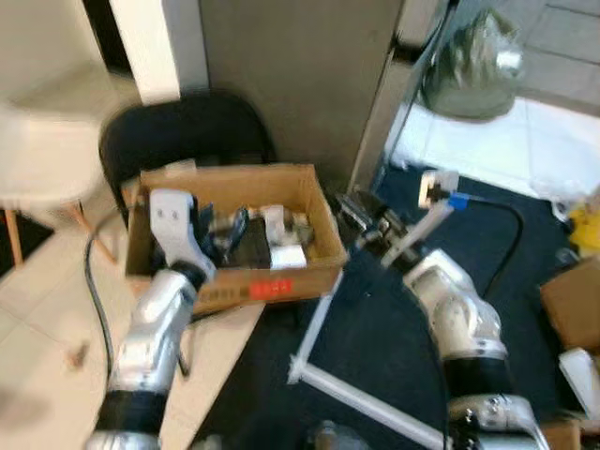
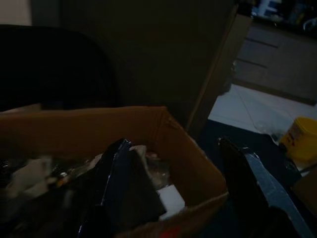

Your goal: Picking trash to rubbish bin

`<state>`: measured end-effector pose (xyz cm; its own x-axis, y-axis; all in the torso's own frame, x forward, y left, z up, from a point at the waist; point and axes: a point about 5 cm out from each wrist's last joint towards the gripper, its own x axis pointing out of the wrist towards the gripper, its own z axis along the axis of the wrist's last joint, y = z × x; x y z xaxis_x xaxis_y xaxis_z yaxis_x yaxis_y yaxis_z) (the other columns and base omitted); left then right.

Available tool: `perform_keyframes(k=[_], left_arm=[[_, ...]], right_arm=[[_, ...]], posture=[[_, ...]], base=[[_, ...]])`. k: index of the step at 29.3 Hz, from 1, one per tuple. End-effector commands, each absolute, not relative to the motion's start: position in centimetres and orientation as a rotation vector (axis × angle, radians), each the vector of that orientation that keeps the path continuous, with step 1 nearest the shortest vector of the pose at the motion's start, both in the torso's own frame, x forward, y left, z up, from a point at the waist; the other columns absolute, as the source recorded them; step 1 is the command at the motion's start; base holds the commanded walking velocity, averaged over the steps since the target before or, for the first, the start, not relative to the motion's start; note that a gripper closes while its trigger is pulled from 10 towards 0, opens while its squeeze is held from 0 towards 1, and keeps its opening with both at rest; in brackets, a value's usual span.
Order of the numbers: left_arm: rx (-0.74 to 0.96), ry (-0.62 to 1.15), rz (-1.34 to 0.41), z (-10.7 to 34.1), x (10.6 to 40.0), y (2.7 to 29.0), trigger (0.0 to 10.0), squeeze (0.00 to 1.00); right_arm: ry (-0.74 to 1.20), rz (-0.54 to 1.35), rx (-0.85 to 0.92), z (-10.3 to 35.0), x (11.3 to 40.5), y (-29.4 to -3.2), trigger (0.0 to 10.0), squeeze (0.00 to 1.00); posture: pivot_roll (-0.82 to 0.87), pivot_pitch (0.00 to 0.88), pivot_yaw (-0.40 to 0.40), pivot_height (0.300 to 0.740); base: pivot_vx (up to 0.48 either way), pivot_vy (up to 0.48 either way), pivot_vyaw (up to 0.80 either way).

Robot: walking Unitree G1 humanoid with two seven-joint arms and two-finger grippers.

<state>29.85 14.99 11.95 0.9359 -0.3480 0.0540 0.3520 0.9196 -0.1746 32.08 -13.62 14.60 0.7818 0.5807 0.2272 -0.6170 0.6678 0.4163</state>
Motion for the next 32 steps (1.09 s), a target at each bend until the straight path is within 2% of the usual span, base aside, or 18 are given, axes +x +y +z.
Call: perform_keyframes(k=[1, 32], left_arm=[[-0.164, -0.015, -0.361, 11.74, 29.76, 15.06, 10.0, 0.0], [-0.16, -0.016, -0.374, 11.74, 29.82, 14.94, 10.0, 0.0]], right_arm=[[-0.065, 0.682, 0.485, 14.46, 32.0, -13.72, 10.0, 0.0], [-0.061, 0.688, 0.484, 14.37, 31.98, -13.71, 10.0, 0.0]], posture=[[0.01, 0.0, -0.038, 0.74], [0.01, 0.0, -0.037, 0.74]], base=[[-0.345, 0.0, 0.0], [-0.341, 0.0, 0.0]])
